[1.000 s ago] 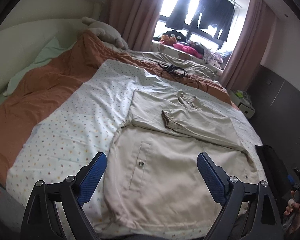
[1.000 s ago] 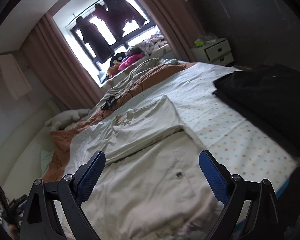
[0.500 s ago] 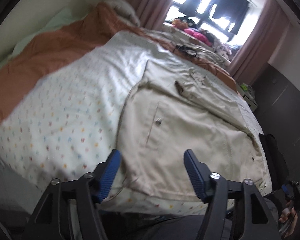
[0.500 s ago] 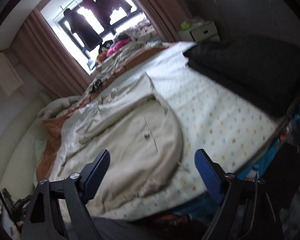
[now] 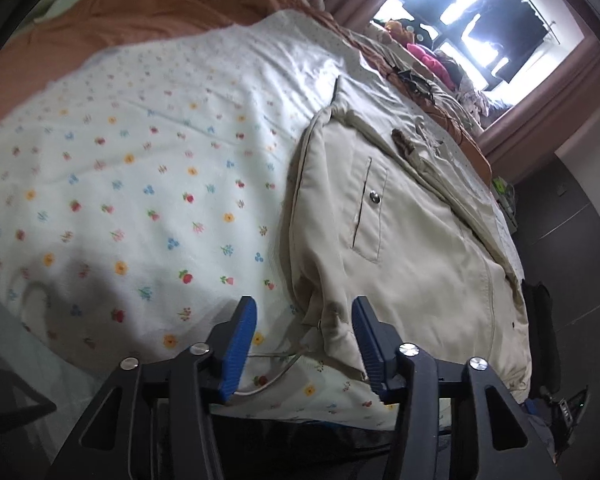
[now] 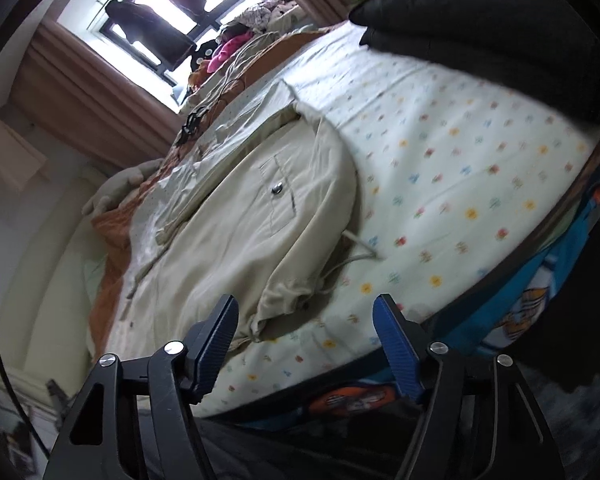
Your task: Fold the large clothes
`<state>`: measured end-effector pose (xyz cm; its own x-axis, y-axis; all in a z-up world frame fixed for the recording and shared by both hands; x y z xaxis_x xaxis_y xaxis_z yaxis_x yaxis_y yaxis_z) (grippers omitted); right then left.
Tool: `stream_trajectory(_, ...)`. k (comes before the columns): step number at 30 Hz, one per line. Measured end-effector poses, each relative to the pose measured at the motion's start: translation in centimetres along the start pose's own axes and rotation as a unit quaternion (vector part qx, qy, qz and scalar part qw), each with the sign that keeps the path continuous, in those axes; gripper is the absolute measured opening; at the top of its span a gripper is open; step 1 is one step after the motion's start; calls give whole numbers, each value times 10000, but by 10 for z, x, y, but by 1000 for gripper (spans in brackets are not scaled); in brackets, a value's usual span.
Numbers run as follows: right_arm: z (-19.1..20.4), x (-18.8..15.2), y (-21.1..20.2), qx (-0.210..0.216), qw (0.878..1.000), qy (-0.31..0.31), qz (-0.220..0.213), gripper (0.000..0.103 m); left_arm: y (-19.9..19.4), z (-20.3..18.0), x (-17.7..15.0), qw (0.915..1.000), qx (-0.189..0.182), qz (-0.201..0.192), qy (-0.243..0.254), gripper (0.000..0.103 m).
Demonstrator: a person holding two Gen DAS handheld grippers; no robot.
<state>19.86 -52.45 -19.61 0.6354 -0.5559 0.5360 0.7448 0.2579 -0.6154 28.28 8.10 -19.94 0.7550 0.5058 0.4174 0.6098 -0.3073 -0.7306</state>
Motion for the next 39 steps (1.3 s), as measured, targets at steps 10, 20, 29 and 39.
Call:
stream_trajectory(10, -2, 1, 40, 365, 9982, 383, 272, 69, 30, -2, 11, 9993, -117, 310, -156, 39)
stream_trajectory(20, -13, 17, 71, 804, 9921, 922, 291, 69, 57, -5, 34, 9976, -351, 427, -407, 39)
stream_trajectory(29, -3, 19, 91, 1287, 9847, 1124, 349, 65, 55, -7, 22, 9941, -713, 626, -521, 36)
stream_trajectory(39, 13, 26, 67, 1192, 9884, 945, -12, 11, 11, -26, 22, 9941, -967, 160, -458, 6)
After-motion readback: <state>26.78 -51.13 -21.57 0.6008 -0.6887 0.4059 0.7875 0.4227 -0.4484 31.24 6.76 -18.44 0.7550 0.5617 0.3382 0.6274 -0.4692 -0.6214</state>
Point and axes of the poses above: each gripper's, at about its wrist camera, not at the fingertips, and y roughly the way its jaws point, z to its left, x to its top, the point moved 3 cm from there along y, roughly the way its jaws point, and after that the axes turned 5 degrees about -y, right-handed, at the moved point
